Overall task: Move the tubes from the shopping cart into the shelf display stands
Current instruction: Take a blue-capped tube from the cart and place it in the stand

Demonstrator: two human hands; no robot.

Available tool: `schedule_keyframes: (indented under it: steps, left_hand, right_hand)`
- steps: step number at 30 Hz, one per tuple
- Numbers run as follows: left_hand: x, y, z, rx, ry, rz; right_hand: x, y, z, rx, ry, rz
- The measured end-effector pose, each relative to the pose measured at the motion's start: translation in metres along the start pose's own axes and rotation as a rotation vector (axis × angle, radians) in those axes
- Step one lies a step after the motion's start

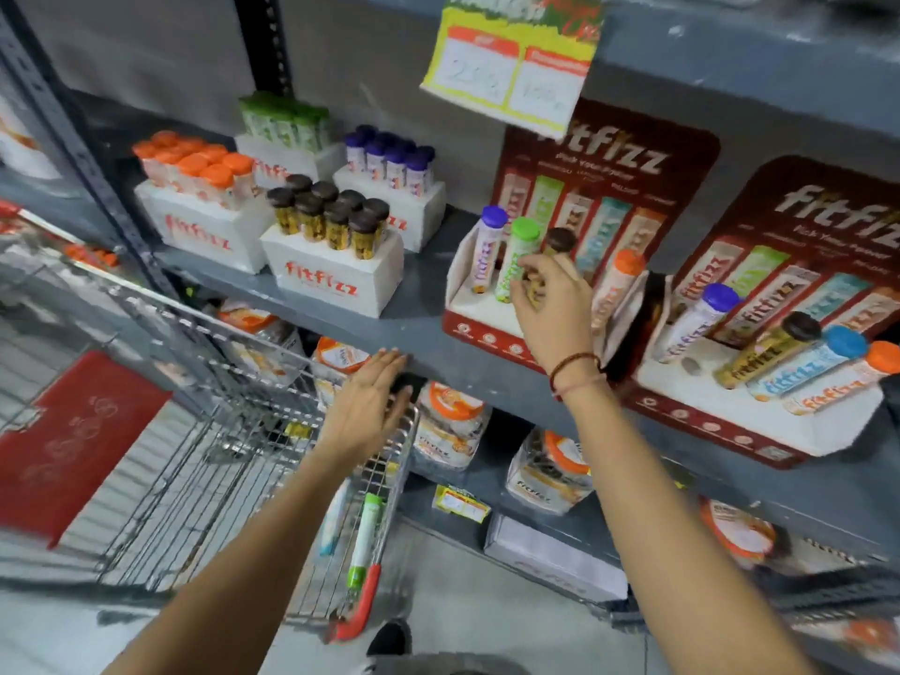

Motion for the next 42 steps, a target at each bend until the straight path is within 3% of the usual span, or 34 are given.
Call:
schedule_keyframes:
  steps: [9, 14, 19, 22, 28, 32, 36, 42]
  left_hand:
    - [-0.089, 0.007, -0.127, -0.09, -0.421, 0.025]
    - [-0.107, 0.018, -0.19, -0.163, -0.531, 0.057]
    - [-0.111, 0.033, -0.221, -0.279, -0.552, 0.101]
    - [-0.112, 0.043, -0.226, -0.318, -0.549, 0.108]
    - [-0.117, 0.047, -0.227, -0.295, -0.597, 0.166]
    - [-0.116, 0.046, -0.227, -0.277, -0.609, 0.175]
    - [-0.116, 0.045, -0.228, -0.254, -0.637, 0.195]
    - [-0.116, 0.045, -0.228, -0.258, -0.66, 0.2]
  right_hand:
    - [-0.003, 0.179, -0.105, -0.583, 0.063, 0.133]
    - [0.033, 0.274, -0.181, -1.011, 0.185, -0.027]
    - [0.095, 0.333, -0.245, -1.246, 0.423, -0.211]
    - [0.131, 0.354, -0.261, -1.217, 0.562, -0.305]
    - [0.165, 0.4, -0.265, -0.978, 0.76, -0.283]
    - [0.183, 0.421, -0.277, -1.006, 0.819, -0.326]
    - [0.193, 0.433, -0.273, -1.021, 0.766, -0.416]
    - [0.189, 0.428, -0.268, -1.001, 0.872, -0.258]
Point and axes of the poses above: each hand's wrist, its own z-axis towards the middle knuckle, its own y-axis out of the palm, x = y × z, the point moved 6 cm from there along z, towards the middle knuckle, and after that the axes turned 14 degrees about z, right-handed, at the moved point
